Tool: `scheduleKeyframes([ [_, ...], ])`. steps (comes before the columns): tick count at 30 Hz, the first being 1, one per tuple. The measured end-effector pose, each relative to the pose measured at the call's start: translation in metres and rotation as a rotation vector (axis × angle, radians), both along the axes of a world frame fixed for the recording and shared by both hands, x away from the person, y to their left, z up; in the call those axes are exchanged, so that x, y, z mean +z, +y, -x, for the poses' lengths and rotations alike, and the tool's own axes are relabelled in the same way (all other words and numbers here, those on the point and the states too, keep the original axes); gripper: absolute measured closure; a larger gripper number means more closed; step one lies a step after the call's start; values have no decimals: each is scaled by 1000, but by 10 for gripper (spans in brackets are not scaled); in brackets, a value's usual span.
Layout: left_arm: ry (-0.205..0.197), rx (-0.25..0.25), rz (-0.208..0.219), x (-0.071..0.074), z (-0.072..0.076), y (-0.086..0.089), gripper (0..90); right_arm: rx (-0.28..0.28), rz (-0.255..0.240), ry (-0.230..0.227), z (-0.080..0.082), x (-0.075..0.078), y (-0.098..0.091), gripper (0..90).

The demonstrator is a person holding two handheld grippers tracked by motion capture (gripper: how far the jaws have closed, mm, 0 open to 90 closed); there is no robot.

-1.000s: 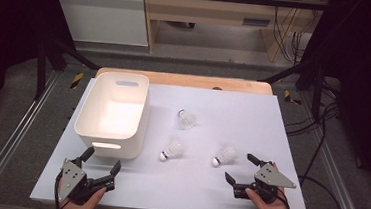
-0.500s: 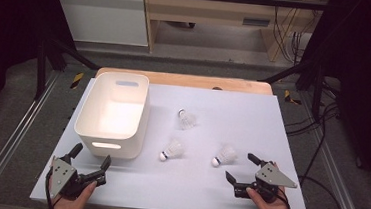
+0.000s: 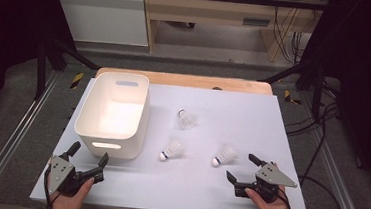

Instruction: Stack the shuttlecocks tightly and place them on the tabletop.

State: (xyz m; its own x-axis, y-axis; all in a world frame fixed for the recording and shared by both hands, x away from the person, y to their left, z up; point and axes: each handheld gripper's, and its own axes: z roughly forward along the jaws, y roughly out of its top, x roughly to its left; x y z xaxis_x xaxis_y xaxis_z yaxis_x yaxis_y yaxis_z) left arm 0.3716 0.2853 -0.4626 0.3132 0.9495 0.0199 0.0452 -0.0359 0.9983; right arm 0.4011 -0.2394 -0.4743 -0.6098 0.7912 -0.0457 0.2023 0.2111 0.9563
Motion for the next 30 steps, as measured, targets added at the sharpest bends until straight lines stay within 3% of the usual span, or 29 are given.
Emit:
scheduleKeyframes([
  [9, -1, -17, -4, 0, 0, -2, 23, -17, 3, 13, 0, -1, 1, 74],
  [18, 0, -20, 1, -1, 0, -2, 23, -9, -9, 60, -1, 0, 3, 95],
  [23, 1, -29, -25, -1, 0, -6, 23, 8, 40, 96, -9, 5, 4, 112],
  [30, 4, -26, -13, -1, -1, -5, 23, 52, 87, 178, -33, 10, 7, 163],
])
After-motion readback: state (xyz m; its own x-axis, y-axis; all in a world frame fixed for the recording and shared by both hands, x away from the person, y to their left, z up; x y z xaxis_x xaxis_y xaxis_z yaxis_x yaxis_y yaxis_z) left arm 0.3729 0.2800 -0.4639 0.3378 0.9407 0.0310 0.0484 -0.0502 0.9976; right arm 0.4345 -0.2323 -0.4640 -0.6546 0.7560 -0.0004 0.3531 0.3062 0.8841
